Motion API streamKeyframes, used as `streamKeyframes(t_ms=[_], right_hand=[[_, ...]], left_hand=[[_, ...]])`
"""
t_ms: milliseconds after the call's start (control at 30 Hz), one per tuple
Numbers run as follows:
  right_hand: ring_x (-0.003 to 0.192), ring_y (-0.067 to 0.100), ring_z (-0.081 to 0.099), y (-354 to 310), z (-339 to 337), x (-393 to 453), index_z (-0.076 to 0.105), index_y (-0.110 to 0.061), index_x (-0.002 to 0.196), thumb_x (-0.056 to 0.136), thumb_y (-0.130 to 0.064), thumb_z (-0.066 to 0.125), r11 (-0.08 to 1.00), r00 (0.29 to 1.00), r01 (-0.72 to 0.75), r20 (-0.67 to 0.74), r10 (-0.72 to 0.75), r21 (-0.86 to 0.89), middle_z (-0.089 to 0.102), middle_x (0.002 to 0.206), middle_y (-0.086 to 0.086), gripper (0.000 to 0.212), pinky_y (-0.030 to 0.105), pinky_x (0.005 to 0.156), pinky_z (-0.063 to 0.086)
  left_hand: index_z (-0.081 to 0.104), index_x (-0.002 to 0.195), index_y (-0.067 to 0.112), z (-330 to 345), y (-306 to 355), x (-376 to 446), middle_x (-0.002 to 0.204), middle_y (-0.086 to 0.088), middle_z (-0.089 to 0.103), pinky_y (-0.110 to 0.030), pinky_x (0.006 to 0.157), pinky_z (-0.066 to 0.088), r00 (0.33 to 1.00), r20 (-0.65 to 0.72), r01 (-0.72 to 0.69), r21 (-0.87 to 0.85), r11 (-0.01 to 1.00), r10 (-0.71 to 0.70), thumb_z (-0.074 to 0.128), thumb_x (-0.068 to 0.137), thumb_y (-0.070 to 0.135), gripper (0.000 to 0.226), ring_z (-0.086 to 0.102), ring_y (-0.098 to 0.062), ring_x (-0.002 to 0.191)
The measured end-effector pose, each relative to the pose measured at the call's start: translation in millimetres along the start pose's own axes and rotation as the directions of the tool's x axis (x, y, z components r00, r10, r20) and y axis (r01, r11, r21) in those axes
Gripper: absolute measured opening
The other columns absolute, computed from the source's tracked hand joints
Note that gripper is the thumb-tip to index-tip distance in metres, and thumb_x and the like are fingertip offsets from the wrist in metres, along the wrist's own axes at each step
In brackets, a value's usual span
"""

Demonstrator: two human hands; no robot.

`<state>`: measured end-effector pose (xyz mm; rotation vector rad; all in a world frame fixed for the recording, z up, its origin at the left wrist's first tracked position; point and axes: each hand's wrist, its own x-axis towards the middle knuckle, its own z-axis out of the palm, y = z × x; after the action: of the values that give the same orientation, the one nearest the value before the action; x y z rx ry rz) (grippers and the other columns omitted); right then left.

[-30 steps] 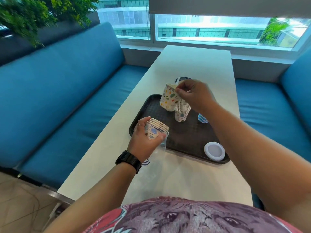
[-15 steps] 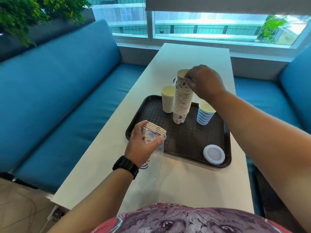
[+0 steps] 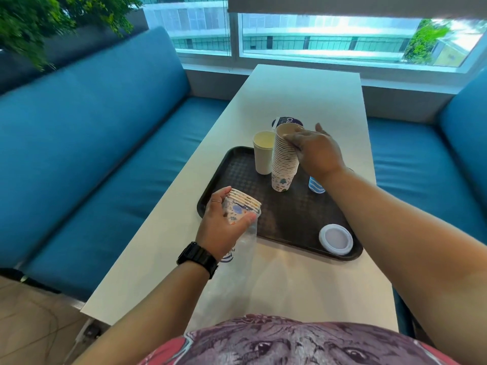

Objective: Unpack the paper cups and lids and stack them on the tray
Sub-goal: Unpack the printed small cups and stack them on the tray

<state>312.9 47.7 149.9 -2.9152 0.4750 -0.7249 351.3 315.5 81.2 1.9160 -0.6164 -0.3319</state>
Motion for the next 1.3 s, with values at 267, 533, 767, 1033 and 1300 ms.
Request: streamKeyframes(t_ms=[267, 533, 767, 1033, 1300], right_hand=[[0.132, 0.022, 0.048, -43, -20, -28, 0.067, -0.017, 0.122, 0.092, -0.014, 0.061, 0.934, 0.982, -0.128, -0.086, 0.166, 0.332, 0.062, 0.132, 0.006, 0.031, 0.040, 0.117, 0.025], [0.090, -0.006, 0.060, -87, -19, -67, 0.073, -0.029, 0.106, 0.092, -0.032, 0.064, 0.705, 0.936, -0.333, 0.309, 0.169, 0.626, 0.068, 0.097, -0.017, 0.016, 0.012, 0.079, 0.044], [0.088, 0.002, 0.064, -99, -12, -88, 0.072, -0.028, 0.104, 0.096, -0.029, 0.058, 0.586, 0.901, -0.412, 0.406, 0.151, 0.698, 0.071, 0.092, -0.016, 0.016, 0.016, 0.074, 0.048], [0.078, 0.000, 0.060, -109, -13, -103, 0.069, -0.021, 0.097, 0.097, -0.013, 0.056, 0.479, 0.901, -0.435, 0.374, 0.222, 0.763, 0.067, 0.087, -0.009, 0.015, 0.003, 0.061, 0.042], [0.071, 0.007, 0.056, -110, -14, -103, 0.069, -0.021, 0.090, 0.096, -0.010, 0.057, 0.462, 0.900, -0.436, 0.366, 0.237, 0.772, 0.067, 0.081, -0.006, 0.016, 0.008, 0.058, 0.046]], left_hand=[[0.032, 0.140, 0.031, -3, 5, -4, 0.139, 0.002, 0.044, -0.009, 0.084, 0.050, 1.000, -0.009, -0.008, -0.017, 1.000, 0.008, 0.080, 0.080, 0.034, 0.077, 0.057, -0.014, 0.115], [0.033, 0.140, 0.025, -1, 13, -10, 0.130, 0.004, 0.041, -0.002, 0.074, 0.047, 0.999, -0.023, -0.049, -0.016, 0.999, 0.049, 0.081, 0.080, 0.027, 0.077, 0.055, -0.009, 0.107], [0.032, 0.137, 0.028, -3, 16, -12, 0.132, 0.000, 0.045, -0.011, 0.077, 0.051, 0.997, -0.038, -0.072, -0.030, 0.997, 0.071, 0.082, 0.079, 0.029, 0.077, 0.060, -0.015, 0.108], [0.030, 0.124, 0.035, -4, 16, -14, 0.131, -0.004, 0.049, -0.016, 0.079, 0.054, 0.993, -0.045, -0.108, -0.021, 0.994, 0.107, 0.080, 0.081, 0.028, 0.067, 0.061, -0.017, 0.108], [0.031, 0.121, 0.038, -6, 16, -16, 0.127, -0.002, 0.051, -0.021, 0.081, 0.056, 0.991, -0.038, -0.133, -0.022, 0.991, 0.132, 0.080, 0.080, 0.028, 0.064, 0.063, -0.017, 0.106]])
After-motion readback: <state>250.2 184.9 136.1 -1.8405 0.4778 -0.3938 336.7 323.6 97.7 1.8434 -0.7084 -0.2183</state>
